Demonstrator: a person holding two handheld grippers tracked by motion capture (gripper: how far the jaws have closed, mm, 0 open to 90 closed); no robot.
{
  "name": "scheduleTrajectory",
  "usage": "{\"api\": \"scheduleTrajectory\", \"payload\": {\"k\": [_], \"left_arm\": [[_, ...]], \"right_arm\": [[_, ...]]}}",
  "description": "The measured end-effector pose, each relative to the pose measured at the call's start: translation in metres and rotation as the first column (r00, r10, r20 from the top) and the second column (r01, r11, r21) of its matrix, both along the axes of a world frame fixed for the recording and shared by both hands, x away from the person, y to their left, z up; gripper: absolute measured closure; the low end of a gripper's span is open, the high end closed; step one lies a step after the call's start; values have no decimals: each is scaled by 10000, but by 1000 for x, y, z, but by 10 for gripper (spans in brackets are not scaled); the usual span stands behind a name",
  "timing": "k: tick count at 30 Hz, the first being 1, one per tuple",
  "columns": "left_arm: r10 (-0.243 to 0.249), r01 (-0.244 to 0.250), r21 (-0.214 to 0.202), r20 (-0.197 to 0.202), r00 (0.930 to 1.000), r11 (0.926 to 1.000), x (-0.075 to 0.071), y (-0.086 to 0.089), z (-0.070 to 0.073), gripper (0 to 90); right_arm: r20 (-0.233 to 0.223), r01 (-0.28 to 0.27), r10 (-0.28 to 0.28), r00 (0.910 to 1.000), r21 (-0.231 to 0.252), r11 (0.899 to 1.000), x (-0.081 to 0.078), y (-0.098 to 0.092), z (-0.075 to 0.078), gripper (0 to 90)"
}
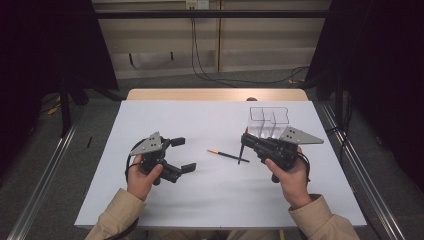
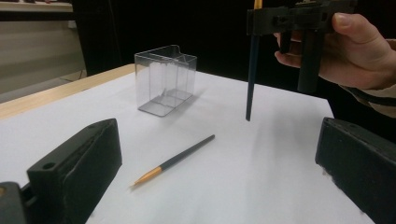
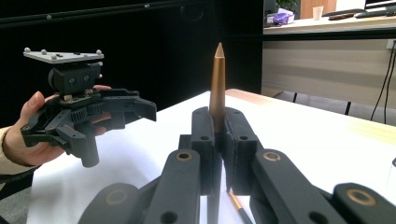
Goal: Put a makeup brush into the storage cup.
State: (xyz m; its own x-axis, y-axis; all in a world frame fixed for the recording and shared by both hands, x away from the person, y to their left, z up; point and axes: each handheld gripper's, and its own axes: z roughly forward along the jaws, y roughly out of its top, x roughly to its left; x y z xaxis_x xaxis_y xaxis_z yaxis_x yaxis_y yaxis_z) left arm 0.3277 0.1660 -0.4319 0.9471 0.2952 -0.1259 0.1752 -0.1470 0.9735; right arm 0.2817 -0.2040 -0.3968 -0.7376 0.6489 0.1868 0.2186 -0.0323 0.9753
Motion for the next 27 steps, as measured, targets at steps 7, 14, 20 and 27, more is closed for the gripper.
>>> {"api": "scheduleTrajectory", "payload": {"k": [7, 14, 20, 27], "left_arm": [[278, -280, 97, 150, 9995, 9996, -1, 16, 1, 1], [343, -350, 216, 340, 9988, 9992, -2, 25, 2, 1], [450, -457, 195, 339, 9984, 9988, -2, 33, 2, 1], [603, -610, 181, 389, 9974, 9980, -4, 43, 2, 1]], "right_arm": [[24, -17, 17, 10000, -39, 10000, 0, 0, 0, 848], [43, -21, 21, 10000, -37, 10000, 0, 0, 0, 848], [-7, -11, 11, 10000, -82, 10000, 0, 0, -2, 848], [15, -13, 13, 10000, -75, 10000, 0, -2, -1, 848]]}}
